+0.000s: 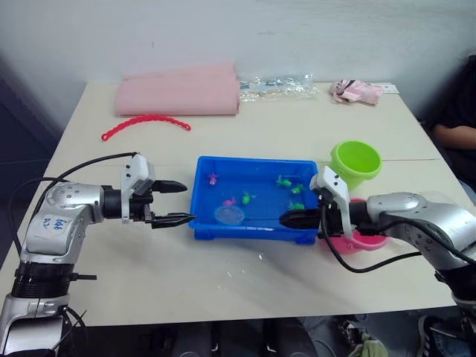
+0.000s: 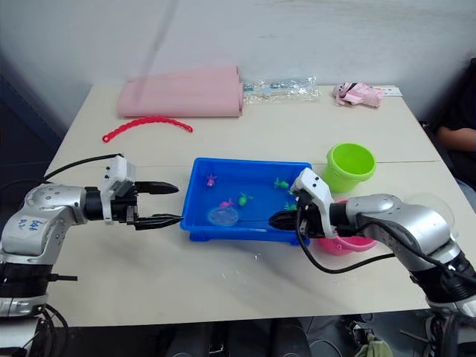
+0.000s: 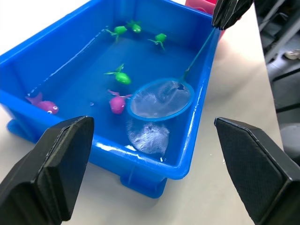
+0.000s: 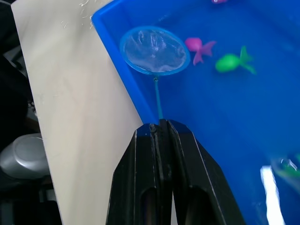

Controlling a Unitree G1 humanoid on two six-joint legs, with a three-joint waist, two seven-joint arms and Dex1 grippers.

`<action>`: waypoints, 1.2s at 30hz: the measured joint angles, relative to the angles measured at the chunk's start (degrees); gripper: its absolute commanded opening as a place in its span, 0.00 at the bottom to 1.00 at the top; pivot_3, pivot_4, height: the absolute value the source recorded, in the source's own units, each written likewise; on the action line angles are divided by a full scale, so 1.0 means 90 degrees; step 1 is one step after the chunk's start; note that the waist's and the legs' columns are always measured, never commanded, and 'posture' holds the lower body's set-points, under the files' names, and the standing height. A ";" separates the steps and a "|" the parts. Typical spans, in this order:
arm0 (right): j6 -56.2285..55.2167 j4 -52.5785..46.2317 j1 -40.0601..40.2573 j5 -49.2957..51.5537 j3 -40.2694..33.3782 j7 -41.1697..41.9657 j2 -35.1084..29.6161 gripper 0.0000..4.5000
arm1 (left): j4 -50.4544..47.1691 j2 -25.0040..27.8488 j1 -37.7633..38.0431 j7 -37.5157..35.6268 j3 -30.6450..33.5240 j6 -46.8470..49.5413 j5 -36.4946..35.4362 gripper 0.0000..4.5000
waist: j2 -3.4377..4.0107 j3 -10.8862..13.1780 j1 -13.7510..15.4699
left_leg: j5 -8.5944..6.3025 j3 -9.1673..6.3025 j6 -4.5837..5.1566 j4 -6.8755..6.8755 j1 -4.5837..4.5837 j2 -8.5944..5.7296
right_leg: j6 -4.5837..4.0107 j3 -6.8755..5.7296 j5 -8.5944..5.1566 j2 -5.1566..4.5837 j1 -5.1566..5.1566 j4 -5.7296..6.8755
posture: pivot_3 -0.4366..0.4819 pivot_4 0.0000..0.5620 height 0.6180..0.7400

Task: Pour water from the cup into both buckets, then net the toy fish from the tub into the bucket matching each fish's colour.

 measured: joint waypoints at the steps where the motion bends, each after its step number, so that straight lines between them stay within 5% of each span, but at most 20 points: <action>1: 0.0030 0.0016 -0.0020 -0.0004 0.0007 0.0016 0.0005 0.00 | -0.0015 0.0005 0.0014 0.0013 0.0012 0.0007 -0.0005 0.99 | 0.0000 0.0000 0.0000 | 0.0000 0.0000 0.0000 0.0000 0.0000 0.0001 | 0.0000 0.0000 0.0000 0.0001 0.0000 0.0000 | 0.48 0.27 0.98; 14: 0.1763 0.1250 -0.0737 0.0375 -0.0239 -0.0047 0.0779 0.00 | -0.0431 0.0052 0.0366 0.0466 0.0247 0.0145 -0.0167 0.99 | 0.0000 0.0000 -0.0006 | -0.0003 0.0005 -0.0005 -0.0006 0.0001 0.0004 | 0.0000 0.0002 0.0000 0.0003 -0.0006 0.0001 | 0.48 0.27 0.98; 21: 0.0971 0.1140 -0.0634 -0.0423 -0.0482 -0.0473 0.1264 0.00 | -0.0272 -0.0028 0.0095 0.0502 0.0106 0.0019 -0.0173 0.99 | 0.0000 0.0000 0.0009 | -0.0004 0.0015 -0.0008 -0.0011 -0.0001 0.0002 | 0.0000 0.0008 0.0000 0.0004 -0.0013 0.0000 | 0.48 0.27 0.98; 36: -0.1308 -0.0756 0.0950 -0.2016 -0.0916 -0.0109 0.0849 0.00 | 0.0879 -0.0480 -0.0899 0.0293 -0.0483 -0.0494 -0.0050 0.99 | 0.0000 0.0000 0.0022 | -0.0004 0.0024 -0.0008 -0.0013 0.0001 0.0002 | 0.0004 0.0012 0.0001 0.0007 -0.0015 -0.0002 | 0.48 0.27 0.98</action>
